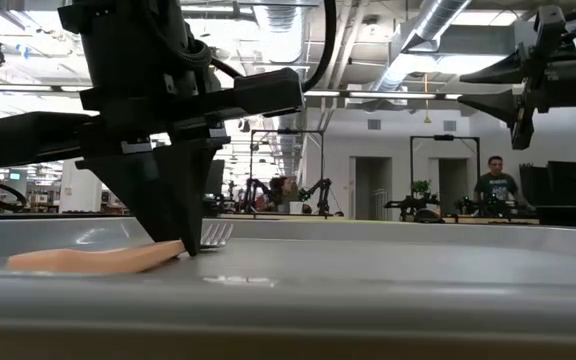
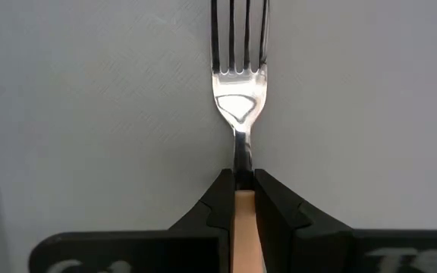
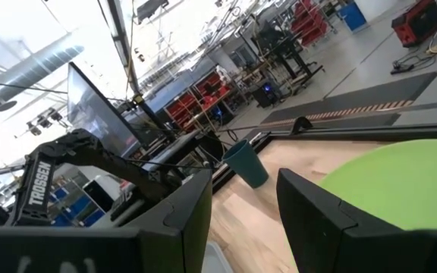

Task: Pick and place plate/cup/fork/spoon on tray
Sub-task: Put the yellow fork on the gray tray, then put the orange spoon on the gray tray to the left of the yellow fork

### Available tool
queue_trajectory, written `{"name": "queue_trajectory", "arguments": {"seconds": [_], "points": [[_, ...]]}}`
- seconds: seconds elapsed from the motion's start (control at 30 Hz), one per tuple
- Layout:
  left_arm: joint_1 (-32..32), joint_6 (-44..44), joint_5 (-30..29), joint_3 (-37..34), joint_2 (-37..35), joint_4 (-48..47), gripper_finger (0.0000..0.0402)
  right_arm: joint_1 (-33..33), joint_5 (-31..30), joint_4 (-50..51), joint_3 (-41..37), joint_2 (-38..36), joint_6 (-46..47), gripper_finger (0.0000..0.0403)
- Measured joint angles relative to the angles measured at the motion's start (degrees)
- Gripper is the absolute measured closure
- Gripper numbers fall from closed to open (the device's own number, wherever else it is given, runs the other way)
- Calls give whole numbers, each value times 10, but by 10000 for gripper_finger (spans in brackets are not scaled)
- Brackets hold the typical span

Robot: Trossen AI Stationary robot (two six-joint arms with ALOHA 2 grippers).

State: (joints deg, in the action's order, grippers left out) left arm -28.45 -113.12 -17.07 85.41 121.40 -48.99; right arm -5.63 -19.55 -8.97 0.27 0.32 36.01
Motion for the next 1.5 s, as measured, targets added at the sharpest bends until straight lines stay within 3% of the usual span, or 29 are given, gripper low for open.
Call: {"name": "queue_trajectory", "arguments": {"seconds": [0.17, 0.7, 1.0, 1.27, 1.5], "points": [[0, 7, 1, 0, 1, 0, 374, 0, 0, 0, 0, 0, 0, 228], [-3, 13, -39, 0, -4, 7, 272, 0, 0, 0, 0, 0, -3, 228], [-2, 59, -71, -1, -50, -22, 253, 0, 0, 2, 0, 0, -5, 228], [-39, 67, -2, 0, -90, -125, 252, 0, 0, 4, 0, 0, -4, 228], [-144, -58, 59, -1, -98, -233, 252, 0, 0, 10, 0, 0, 15, 228]]}}
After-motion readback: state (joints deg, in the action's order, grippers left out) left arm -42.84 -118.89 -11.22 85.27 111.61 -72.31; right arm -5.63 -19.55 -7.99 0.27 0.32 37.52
